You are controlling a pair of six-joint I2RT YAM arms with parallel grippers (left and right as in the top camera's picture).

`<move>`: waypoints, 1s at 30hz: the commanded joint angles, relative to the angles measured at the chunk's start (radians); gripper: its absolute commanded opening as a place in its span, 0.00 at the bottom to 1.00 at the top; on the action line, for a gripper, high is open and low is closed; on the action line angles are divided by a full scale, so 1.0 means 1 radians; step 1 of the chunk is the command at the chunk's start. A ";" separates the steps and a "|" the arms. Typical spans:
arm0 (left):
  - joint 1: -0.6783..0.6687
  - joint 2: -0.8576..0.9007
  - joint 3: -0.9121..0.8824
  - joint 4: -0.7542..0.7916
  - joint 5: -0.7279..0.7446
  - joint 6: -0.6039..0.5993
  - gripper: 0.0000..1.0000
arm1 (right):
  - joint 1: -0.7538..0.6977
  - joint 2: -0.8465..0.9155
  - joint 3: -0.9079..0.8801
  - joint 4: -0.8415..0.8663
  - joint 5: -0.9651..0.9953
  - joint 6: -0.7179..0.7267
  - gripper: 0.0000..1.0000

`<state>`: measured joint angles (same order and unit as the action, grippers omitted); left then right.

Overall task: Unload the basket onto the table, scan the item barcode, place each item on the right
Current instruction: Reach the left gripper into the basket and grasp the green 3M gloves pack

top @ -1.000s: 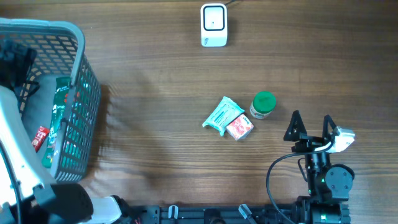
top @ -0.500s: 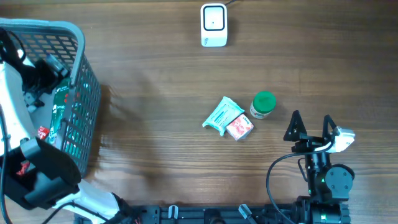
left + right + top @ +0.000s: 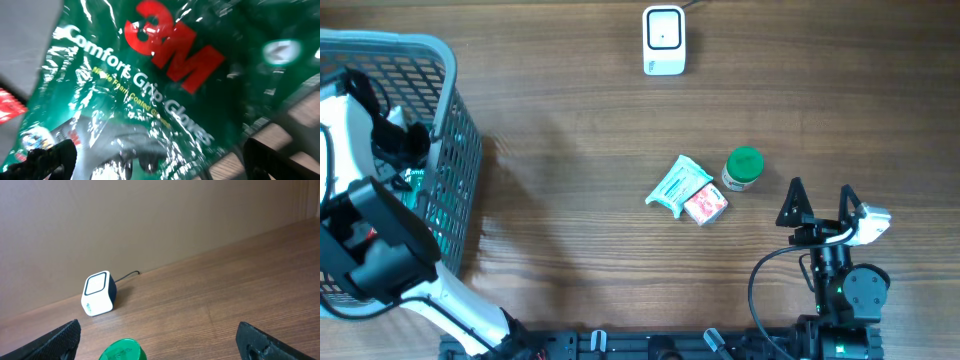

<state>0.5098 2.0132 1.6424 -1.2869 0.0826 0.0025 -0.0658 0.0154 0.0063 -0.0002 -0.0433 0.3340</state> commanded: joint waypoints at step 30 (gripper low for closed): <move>-0.001 -0.002 0.442 -0.211 -0.132 -0.146 0.04 | 0.006 -0.005 -0.001 0.003 0.009 -0.016 1.00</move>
<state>0.5068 2.0949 2.0125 -1.4818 -0.0402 -0.0711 -0.0658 0.0154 0.0063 -0.0006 -0.0433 0.3340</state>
